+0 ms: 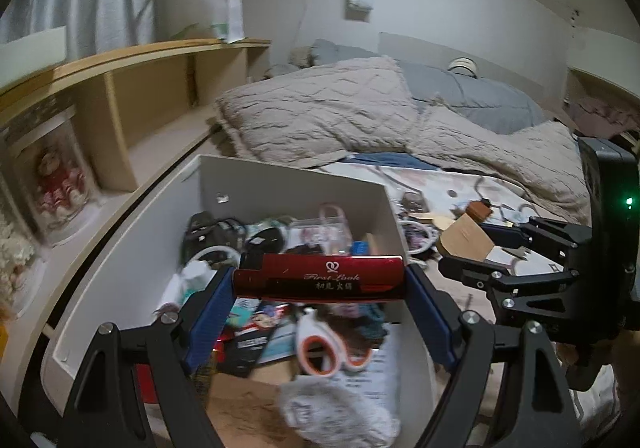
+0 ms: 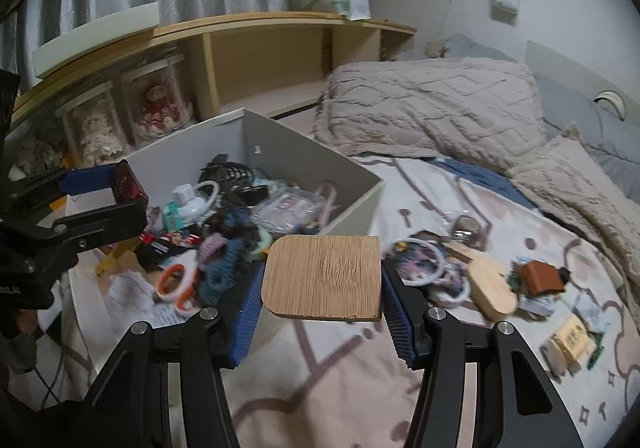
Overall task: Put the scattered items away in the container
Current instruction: 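Lower the lighter and coaster into the white box and open both grippers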
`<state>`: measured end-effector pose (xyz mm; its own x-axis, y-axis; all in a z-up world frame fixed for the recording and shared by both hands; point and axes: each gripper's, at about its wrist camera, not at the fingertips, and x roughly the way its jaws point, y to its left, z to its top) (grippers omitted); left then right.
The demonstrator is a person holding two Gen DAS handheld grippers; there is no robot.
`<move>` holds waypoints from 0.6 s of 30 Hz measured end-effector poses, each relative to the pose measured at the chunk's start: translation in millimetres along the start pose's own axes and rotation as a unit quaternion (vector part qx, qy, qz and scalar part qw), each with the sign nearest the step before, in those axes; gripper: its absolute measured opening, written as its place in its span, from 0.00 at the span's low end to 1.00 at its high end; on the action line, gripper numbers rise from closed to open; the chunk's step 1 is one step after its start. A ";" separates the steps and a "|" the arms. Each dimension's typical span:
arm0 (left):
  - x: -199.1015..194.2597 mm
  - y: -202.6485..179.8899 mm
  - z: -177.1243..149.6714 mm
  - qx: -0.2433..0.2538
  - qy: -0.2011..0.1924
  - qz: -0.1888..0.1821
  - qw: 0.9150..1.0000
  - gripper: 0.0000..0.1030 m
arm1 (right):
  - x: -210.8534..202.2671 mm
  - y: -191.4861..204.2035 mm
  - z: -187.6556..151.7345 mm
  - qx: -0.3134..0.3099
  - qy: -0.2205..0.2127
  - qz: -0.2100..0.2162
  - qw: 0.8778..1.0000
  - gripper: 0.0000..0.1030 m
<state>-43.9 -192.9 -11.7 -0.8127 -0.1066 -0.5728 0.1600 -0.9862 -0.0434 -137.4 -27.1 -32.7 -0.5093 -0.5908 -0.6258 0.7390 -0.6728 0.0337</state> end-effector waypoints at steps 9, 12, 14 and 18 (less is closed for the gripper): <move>18.4 36.6 -2.8 -0.024 0.022 0.058 0.998 0.81 | 22.7 23.1 24.9 -0.004 0.010 0.023 1.000 0.55; 24.8 46.9 -2.9 -0.036 0.032 0.065 0.997 0.81 | 31.1 25.9 31.5 -0.009 0.015 0.025 1.000 0.55; 28.5 50.7 -3.8 -0.041 0.039 0.067 0.996 0.81 | 38.9 27.6 36.6 -0.012 0.021 0.025 0.999 0.55; 34.5 53.3 -6.7 -0.042 0.048 0.075 0.995 0.81 | 54.8 27.3 46.0 -0.006 0.035 0.026 0.999 0.55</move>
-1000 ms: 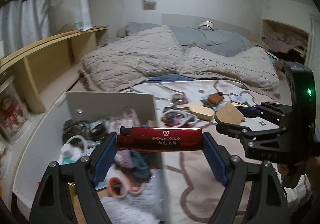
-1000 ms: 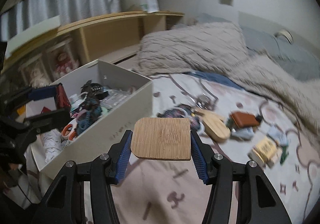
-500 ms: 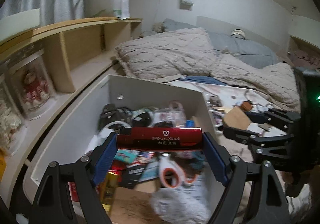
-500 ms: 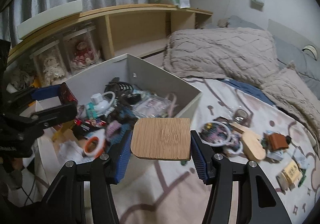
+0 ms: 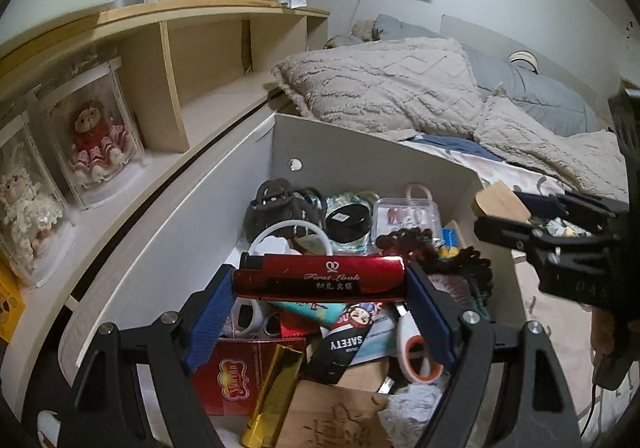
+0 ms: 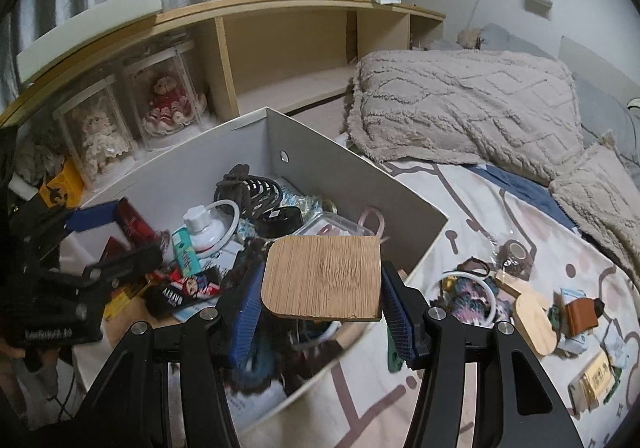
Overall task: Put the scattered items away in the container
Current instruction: 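Lower the lighter and coaster into the white box and open both grippers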
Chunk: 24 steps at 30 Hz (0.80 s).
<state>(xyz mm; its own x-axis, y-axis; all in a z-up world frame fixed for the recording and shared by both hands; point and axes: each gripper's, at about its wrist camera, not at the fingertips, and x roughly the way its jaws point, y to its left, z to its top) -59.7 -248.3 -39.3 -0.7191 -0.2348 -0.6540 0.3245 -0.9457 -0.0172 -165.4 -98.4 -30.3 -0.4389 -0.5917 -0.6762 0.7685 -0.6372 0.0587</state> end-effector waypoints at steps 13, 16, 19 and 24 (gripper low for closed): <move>4.3 -1.6 -3.2 0.011 0.002 0.006 1.000 0.88 | 44.6 3.9 27.9 0.012 0.025 -0.010 1.000 0.55; 4.0 -5.4 -3.6 0.015 0.004 -0.001 1.000 0.88 | 51.7 2.8 31.4 0.019 0.029 -0.010 0.999 0.55; 3.3 -8.9 -4.2 0.018 0.005 -0.006 1.000 0.88 | 59.1 -1.7 31.0 0.034 0.041 -0.012 0.999 0.55; 3.0 -9.7 -5.3 0.018 0.006 -0.004 1.000 0.88 | 55.3 -6.2 24.6 0.045 0.031 0.000 0.999 0.93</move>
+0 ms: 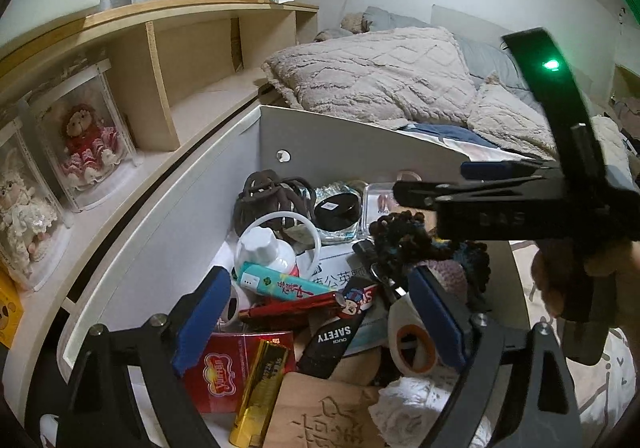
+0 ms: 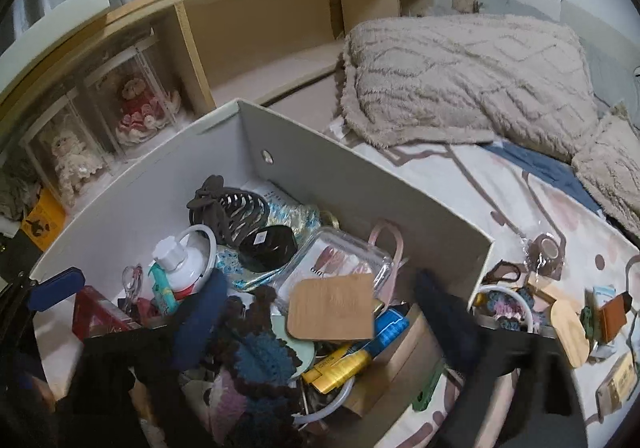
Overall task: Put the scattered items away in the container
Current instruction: 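Lower the lighter and coaster into the white box and open both grippers, then withdraw both grippers from the box back over the bed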
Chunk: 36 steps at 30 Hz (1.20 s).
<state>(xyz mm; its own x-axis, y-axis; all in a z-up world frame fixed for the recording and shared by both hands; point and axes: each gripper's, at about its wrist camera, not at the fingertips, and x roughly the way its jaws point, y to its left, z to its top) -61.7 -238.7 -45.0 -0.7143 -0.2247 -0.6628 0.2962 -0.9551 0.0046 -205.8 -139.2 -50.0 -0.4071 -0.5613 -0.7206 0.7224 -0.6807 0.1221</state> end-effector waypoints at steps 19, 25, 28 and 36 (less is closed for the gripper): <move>-6.1 -6.2 3.2 -0.013 -0.009 -0.003 1.000 1.00 | -44.6 -17.2 -8.4 0.016 -0.058 0.000 0.998 1.00; -9.3 -13.3 5.7 -0.007 -0.014 -0.001 1.000 1.00 | -55.2 -24.1 -15.4 0.023 -0.060 0.004 0.998 1.00; -9.7 -17.6 6.7 -0.006 -0.015 -0.005 1.000 1.00 | -63.1 -26.2 -18.5 0.017 -0.062 0.001 0.998 1.00; -12.0 -34.1 7.1 0.001 -0.022 -0.016 1.000 1.00 | -90.5 -42.1 -32.3 0.009 -0.091 -0.028 0.995 1.00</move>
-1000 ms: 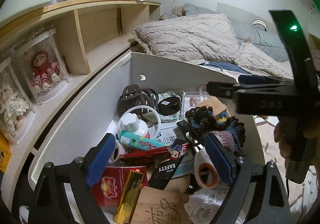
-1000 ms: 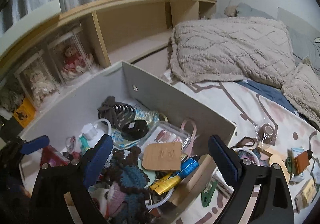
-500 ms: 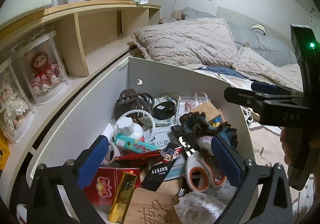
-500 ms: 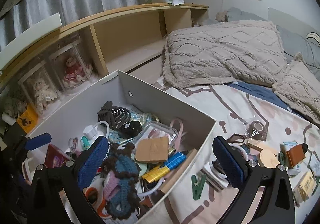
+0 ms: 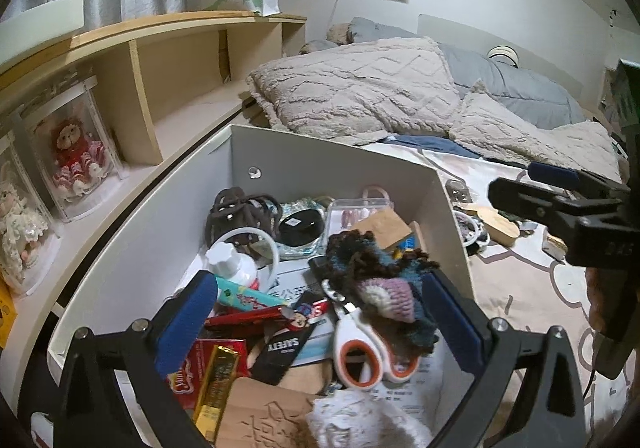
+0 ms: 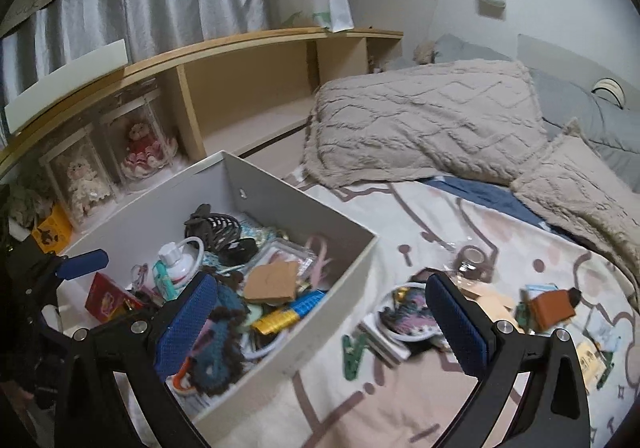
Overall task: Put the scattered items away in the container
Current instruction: 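Withdraw both grippers from the box back over the bed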
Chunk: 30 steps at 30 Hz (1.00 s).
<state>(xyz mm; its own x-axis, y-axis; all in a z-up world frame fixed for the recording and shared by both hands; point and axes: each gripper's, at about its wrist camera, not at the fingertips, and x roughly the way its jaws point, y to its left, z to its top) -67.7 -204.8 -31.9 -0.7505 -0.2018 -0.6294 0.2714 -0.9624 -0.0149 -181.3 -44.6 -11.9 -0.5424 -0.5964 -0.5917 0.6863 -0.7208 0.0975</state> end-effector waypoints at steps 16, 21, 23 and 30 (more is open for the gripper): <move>-8.4 -34.8 12.3 0.020 -0.028 -0.025 0.999 1.00 | -44.0 -57.3 -27.2 0.033 -0.009 -0.038 0.999 1.00; -9.2 -52.3 13.4 0.037 -0.030 -0.033 0.998 1.00 | -59.4 -78.7 -42.5 0.038 -0.020 -0.056 0.997 1.00; -9.3 -58.5 14.3 0.039 -0.030 -0.037 0.998 1.00 | -63.4 -87.0 -48.7 0.040 -0.018 -0.066 0.997 1.00; -7.5 -82.8 13.2 0.048 -0.027 -0.056 0.997 1.00 | -81.1 -119.3 -73.7 0.063 -0.016 -0.091 0.994 1.00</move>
<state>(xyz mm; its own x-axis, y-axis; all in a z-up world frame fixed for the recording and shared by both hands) -92.5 -126.0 -15.7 -0.8051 -0.0983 -0.5850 0.1263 -0.9920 -0.0073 -183.5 115.8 -34.5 -0.6679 -0.4618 -0.5836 0.5107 -0.8549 0.0919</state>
